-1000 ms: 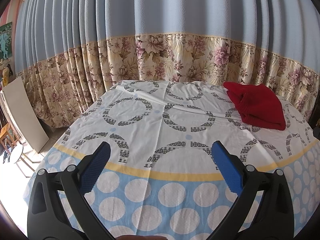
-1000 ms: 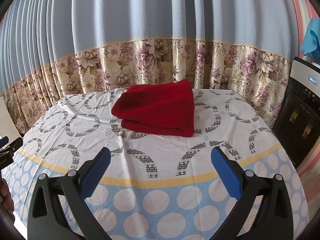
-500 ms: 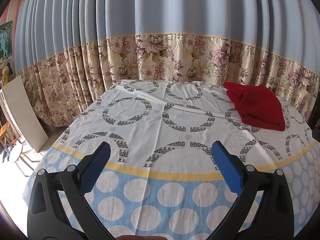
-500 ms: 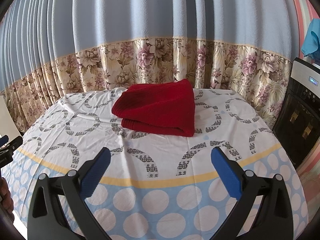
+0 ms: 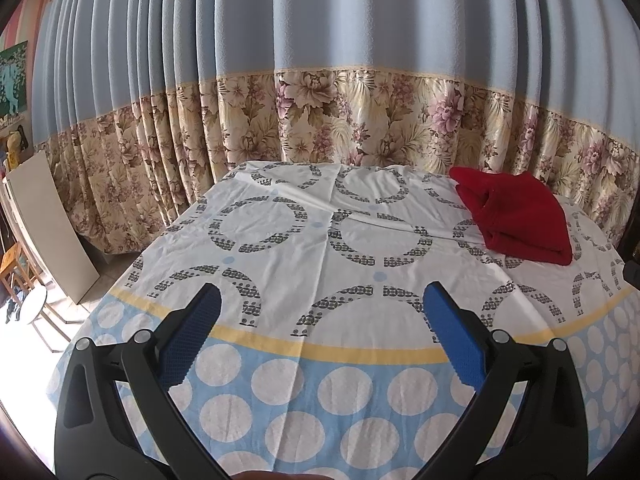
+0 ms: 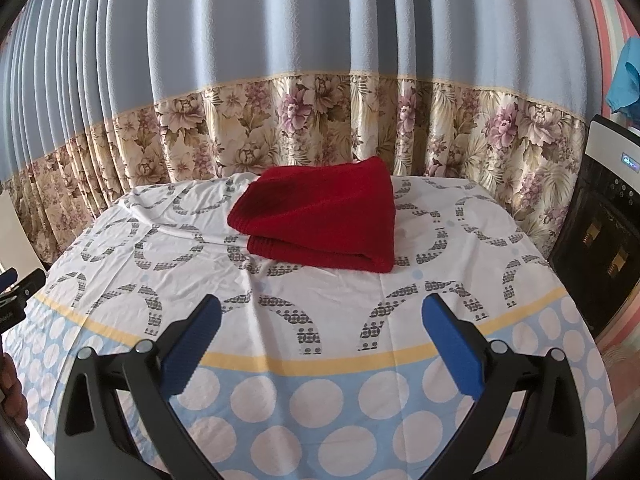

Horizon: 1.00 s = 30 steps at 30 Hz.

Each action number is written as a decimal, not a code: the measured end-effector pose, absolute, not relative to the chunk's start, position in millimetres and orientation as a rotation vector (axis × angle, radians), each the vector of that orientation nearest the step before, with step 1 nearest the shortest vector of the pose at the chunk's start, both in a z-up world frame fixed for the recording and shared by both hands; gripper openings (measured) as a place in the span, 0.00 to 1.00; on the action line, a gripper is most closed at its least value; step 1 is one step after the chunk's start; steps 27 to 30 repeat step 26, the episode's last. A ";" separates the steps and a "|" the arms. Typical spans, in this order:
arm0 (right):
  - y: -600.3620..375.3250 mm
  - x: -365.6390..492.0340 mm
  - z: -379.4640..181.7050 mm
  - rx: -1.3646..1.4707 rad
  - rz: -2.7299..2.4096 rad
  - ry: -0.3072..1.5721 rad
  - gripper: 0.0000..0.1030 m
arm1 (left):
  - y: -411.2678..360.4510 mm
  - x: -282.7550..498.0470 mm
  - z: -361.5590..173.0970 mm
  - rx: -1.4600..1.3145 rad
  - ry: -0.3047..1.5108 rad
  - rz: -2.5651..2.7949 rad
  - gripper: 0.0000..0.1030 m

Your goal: Fold small clothes

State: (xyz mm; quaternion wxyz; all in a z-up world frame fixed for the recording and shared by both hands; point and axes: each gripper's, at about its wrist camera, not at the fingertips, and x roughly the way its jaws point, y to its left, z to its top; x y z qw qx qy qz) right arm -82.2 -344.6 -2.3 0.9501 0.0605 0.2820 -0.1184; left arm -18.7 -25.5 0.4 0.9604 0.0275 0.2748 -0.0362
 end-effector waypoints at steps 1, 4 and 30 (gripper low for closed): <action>-344.9 -82.2 -2.4 0.125 -0.239 0.574 0.98 | -24.9 -18.0 0.3 0.057 0.559 -0.073 0.97; -343.8 -82.2 -1.9 0.125 -0.238 0.573 0.98 | -25.7 -18.0 1.3 0.060 0.559 -0.071 0.97; -343.8 -77.4 -5.9 0.125 -0.237 0.585 0.98 | -34.0 -14.9 -2.1 0.070 0.573 -0.073 0.97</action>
